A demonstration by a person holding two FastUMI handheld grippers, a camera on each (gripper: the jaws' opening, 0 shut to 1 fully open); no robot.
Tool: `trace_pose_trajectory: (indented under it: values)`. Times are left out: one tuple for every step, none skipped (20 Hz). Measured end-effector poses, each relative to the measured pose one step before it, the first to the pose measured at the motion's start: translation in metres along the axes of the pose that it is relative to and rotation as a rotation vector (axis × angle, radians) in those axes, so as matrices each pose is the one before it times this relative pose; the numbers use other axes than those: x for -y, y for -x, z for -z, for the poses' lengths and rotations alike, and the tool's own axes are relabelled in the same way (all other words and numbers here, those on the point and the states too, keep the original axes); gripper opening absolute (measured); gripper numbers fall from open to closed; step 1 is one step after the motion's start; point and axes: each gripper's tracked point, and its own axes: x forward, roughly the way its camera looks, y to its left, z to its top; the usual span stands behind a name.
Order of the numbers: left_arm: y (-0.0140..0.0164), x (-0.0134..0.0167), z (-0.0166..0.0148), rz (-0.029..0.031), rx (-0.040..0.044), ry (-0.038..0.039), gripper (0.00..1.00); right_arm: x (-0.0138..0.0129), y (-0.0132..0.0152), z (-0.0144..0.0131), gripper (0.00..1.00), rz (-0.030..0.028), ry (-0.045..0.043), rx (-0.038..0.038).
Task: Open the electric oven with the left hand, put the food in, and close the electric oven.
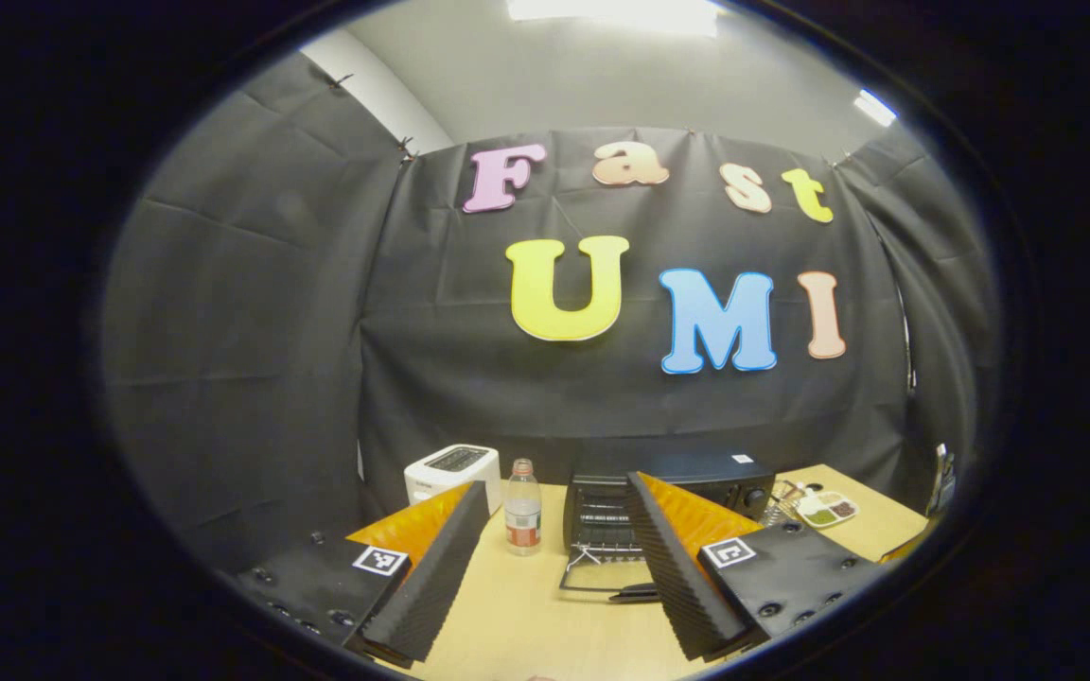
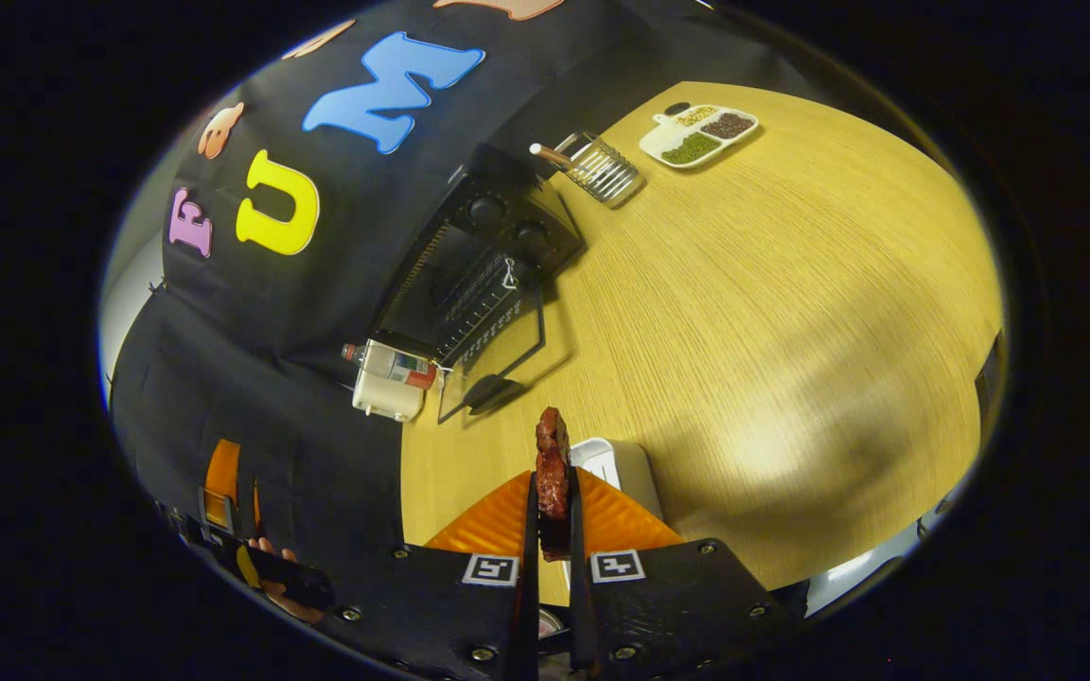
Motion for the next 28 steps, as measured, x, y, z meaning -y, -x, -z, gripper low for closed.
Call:
trace_pose_trajectory:
  values:
    - [-0.00317,-0.00171,0.00056,0.00238,-0.00100,0.01094,1.00,-0.00800,-0.00106,-0.00678,0.13,-0.00916,0.00595,0.01384]
    - [-0.00439,-0.00092,0.00064,0.00181,0.00124,0.01110,0.97,-0.00859,-0.00259,-0.00600,0.13,-0.00879,0.00356,0.01350]
    - [-0.00297,-0.00204,-0.00071,0.00416,0.00097,0.00664,0.97,-0.00832,-0.00344,-0.00629,0.14,-0.00934,0.00066,0.01396]
    - [-0.00325,-0.00249,0.00165,0.00068,0.00084,0.00035,0.90,-0.00958,-0.00473,-0.00461,0.13,-0.00994,0.00255,0.01339]
    - [-0.00424,-0.00351,0.00006,0.00051,0.00327,-0.00331,0.93,-0.00864,-0.00626,-0.00527,0.13,-0.00605,0.00777,0.01370]
    - [-0.00254,-0.00385,-0.00023,-0.00005,0.00122,-0.00299,0.97,-0.00710,-0.00492,-0.00348,0.14,0.00030,0.01367,0.01195]
    - [-0.00312,-0.00370,-0.00050,0.00032,0.00209,-0.00046,1.00,-0.00671,-0.00833,-0.00402,0.13,0.00114,0.01964,0.00893]
    - [-0.00384,-0.00477,-0.00011,-0.00270,0.00177,0.00104,1.00,-0.00767,-0.00615,-0.00310,0.13,-0.00144,0.01692,0.00815]
    - [-0.00300,-0.00479,0.00059,-0.00230,0.00172,0.00145,1.00,-0.00740,-0.00729,-0.00396,0.14,-0.00298,0.00886,0.00836]
    - [-0.00312,-0.00538,0.00096,-0.00370,-0.00006,0.00024,1.00,-0.00763,-0.00685,-0.00239,0.13,-0.00669,0.00291,0.00803]
    - [-0.00230,-0.00571,0.00002,-0.00452,-0.00093,-0.00045,1.00,-0.00697,-0.00798,-0.00323,0.13,-0.00784,-0.00357,0.00792]
    - [-0.00376,-0.00577,0.00265,-0.00300,-0.00403,-0.00071,1.00,-0.00673,-0.00828,-0.00213,0.13,-0.00829,-0.00917,0.00932]
    - [-0.00305,-0.00492,0.00164,-0.00247,-0.00209,-0.00149,0.97,-0.00607,-0.00879,-0.00203,0.13,-0.00790,-0.01219,0.00669]
    - [-0.00217,-0.00559,0.00233,-0.00566,-0.00248,-0.00231,1.00,-0.00579,-0.00891,-0.00084,0.13,-0.00568,-0.01296,0.00600]
    - [-0.00397,-0.00607,0.00077,-0.00554,-0.00397,-0.00131,1.00,-0.00417,-0.00937,-0.00199,0.13,-0.00545,-0.01113,0.00793]
    - [-0.00128,-0.00614,-0.00022,-0.00479,-0.00185,-0.00032,1.00,-0.00503,-0.00884,-0.00200,0.13,-0.00532,-0.00933,0.01193]
    - [-0.00262,-0.00537,-0.00054,-0.00402,-0.00270,-0.00097,1.00,-0.00413,-0.00913,-0.00282,0.13,-0.00354,-0.00925,0.01486]
    - [-0.00377,-0.00475,0.00321,-0.00314,-0.00583,-0.00283,1.00,-0.00449,-0.00762,-0.00156,0.13,-0.00456,-0.00927,0.01290]
    - [-0.00215,-0.00343,0.00015,0.00036,-0.00415,-0.00394,1.00,-0.00337,-0.00937,-0.00314,0.13,-0.00194,-0.01045,0.01539]
    - [-0.00254,-0.00472,0.00196,-0.00033,-0.00266,-0.00587,1.00,-0.00161,-0.00968,-0.00130,0.13,0.00160,-0.00979,0.01589]
    - [-0.00279,-0.00369,0.00057,0.00211,-0.00176,-0.00591,1.00,-0.00076,-0.00906,-0.00276,0.13,0.00529,-0.00943,0.01758]
    - [-0.00355,-0.00122,-0.00163,0.00134,-0.00062,-0.00538,1.00,-0.00087,-0.00818,-0.00084,0.13,0.00581,-0.00904,0.01771]
    - [-0.00250,-0.00300,-0.00089,0.00109,-0.00188,-0.00375,1.00,-0.00043,-0.00898,-0.00250,0.13,0.00616,-0.00902,0.01494]
    - [-0.00337,-0.00256,0.00366,0.00152,-0.00182,-0.00146,1.00,0.00035,-0.00785,-0.00031,0.13,0.00476,-0.01019,0.01144]
    - [-0.00163,-0.00229,0.00161,0.00060,-0.00274,-0.00009,1.00,-0.00061,-0.00769,-0.00099,0.13,0.00109,-0.01148,0.00965]
    - [-0.00151,-0.00293,0.00203,-0.00015,-0.00493,0.00104,1.00,-0.00066,-0.00808,-0.00073,0.13,0.00089,-0.01204,0.01129]
    - [-0.00128,-0.00201,0.00128,-0.00055,-0.00621,-0.00056,1.00,-0.00048,-0.00760,-0.00206,0.13,-0.00243,-0.00988,0.01520]
    - [-0.00269,-0.00098,0.00340,-0.00436,-0.00840,-0.00093,1.00,-0.00011,-0.00707,-0.00037,0.13,-0.00158,-0.00792,0.01353]
